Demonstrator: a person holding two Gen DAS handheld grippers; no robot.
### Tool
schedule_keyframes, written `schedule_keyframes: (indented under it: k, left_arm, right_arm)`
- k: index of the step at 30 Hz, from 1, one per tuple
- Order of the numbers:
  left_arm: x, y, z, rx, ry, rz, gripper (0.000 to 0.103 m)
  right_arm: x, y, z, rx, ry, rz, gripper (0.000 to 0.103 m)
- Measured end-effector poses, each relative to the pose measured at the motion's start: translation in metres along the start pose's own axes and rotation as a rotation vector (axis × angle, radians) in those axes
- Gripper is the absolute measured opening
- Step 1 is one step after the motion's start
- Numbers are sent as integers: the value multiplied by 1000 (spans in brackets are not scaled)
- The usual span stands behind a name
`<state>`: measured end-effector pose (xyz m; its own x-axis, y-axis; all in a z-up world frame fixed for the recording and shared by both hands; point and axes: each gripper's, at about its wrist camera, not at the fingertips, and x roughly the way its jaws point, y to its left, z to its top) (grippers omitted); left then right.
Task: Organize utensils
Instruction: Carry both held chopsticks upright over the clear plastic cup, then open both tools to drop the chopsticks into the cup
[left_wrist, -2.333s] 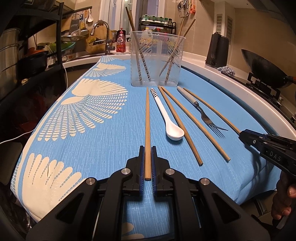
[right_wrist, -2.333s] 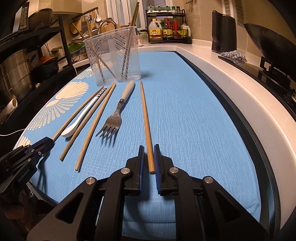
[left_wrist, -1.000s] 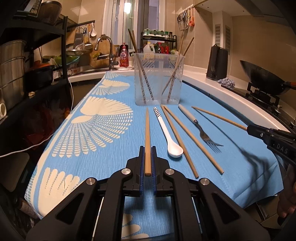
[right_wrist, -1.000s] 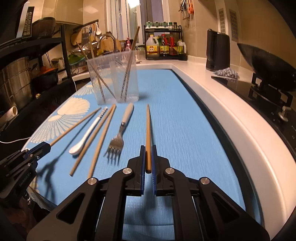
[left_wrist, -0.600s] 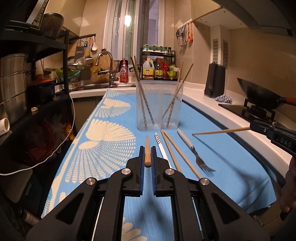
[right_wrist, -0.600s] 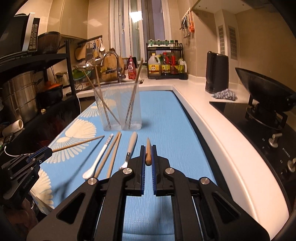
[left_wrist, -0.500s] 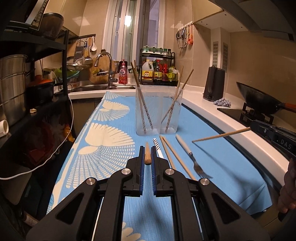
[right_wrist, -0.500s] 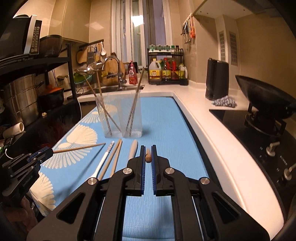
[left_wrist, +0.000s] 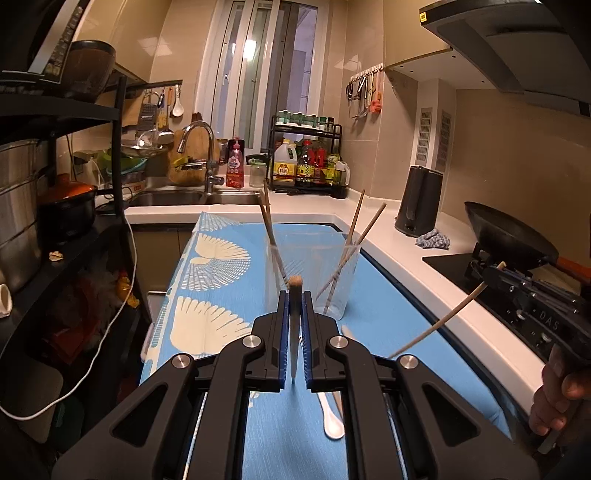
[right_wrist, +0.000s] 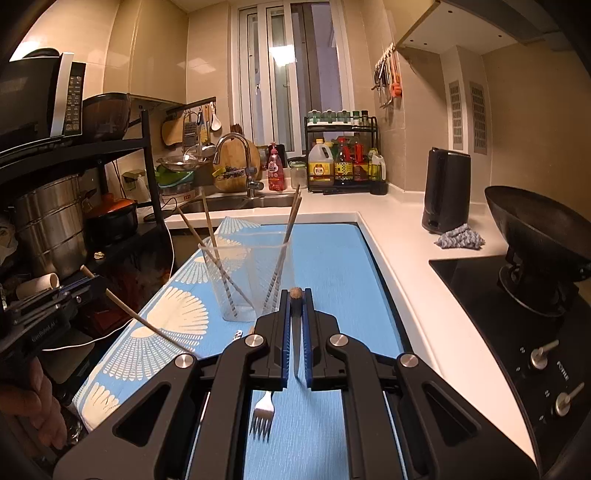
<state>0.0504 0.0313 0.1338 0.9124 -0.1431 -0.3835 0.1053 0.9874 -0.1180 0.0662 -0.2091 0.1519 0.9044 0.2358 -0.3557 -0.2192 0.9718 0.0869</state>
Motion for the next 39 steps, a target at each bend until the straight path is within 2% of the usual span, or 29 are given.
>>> schedule_keyframes:
  k: [14,23,29,34,39]
  left_arm:
    - [13,2,61,-27,54,-76,7]
    - [28,2,143,-16,16,-134,7]
    - [58,7,186,-22,-24,-119,7]
    - [102,9,185,-11,10,-98,7]
    - [147,12,150,9,90,-79,7]
  right_arm:
    - [18,3,52,-18,-15,47,6]
    - [28,20,139,-49,-144,107,6]
    - [55,31,185,-42,-210,132,6]
    - [105,38,178,-44,-156,122,6]
    - [152,31,141,-14,-50,116,6]
